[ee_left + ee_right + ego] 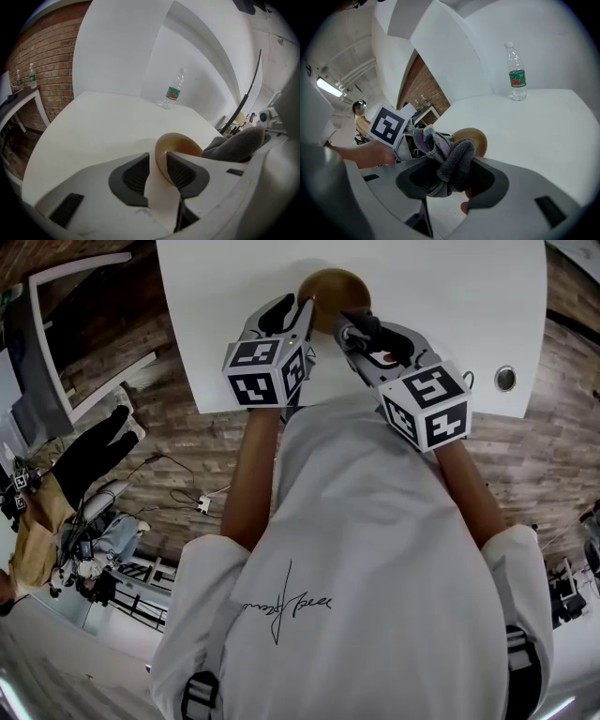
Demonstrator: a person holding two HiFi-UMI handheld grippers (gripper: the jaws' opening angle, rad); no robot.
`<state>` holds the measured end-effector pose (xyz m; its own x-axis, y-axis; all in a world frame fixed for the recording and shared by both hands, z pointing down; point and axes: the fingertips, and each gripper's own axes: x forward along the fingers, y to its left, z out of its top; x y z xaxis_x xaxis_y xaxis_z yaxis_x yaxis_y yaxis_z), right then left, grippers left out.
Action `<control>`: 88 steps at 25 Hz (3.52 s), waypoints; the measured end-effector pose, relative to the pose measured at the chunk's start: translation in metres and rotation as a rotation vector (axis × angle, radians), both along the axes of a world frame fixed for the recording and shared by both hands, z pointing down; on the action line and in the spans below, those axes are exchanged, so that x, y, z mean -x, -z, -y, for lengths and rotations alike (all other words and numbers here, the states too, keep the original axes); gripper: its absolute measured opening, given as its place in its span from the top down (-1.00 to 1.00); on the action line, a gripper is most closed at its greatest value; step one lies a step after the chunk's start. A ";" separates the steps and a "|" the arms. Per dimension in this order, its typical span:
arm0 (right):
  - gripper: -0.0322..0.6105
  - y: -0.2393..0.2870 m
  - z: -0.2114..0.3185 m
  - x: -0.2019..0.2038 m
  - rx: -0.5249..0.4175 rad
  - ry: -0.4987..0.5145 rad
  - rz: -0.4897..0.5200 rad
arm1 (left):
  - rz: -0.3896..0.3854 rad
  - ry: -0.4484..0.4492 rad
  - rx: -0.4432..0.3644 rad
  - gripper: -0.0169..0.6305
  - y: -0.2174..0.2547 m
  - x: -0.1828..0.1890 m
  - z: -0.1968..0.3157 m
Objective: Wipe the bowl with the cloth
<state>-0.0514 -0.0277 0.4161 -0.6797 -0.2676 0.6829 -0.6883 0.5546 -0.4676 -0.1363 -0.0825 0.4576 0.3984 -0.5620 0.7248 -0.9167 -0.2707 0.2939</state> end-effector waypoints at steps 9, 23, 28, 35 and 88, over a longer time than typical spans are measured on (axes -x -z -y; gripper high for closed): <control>0.34 -0.006 -0.005 -0.001 0.008 0.012 -0.010 | -0.021 -0.008 -0.006 0.62 -0.003 -0.009 0.004; 0.34 -0.012 -0.008 0.000 0.018 0.023 -0.013 | -0.071 0.015 -0.042 0.91 -0.002 -0.014 0.010; 0.34 -0.013 -0.009 -0.002 0.018 0.023 -0.016 | -0.071 0.010 -0.051 0.91 -0.001 -0.016 0.009; 0.34 -0.012 -0.010 -0.006 0.017 0.017 -0.014 | -0.058 0.013 -0.043 0.91 -0.001 -0.018 0.007; 0.34 -0.011 0.005 -0.048 -0.003 0.122 -0.068 | 0.003 -0.019 -0.037 0.90 0.001 -0.025 0.003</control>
<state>-0.0035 -0.0323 0.4273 -0.6594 -0.1877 0.7280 -0.6455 0.6378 -0.4202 -0.1112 -0.0853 0.4563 0.4071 -0.5808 0.7049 -0.9122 -0.2983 0.2810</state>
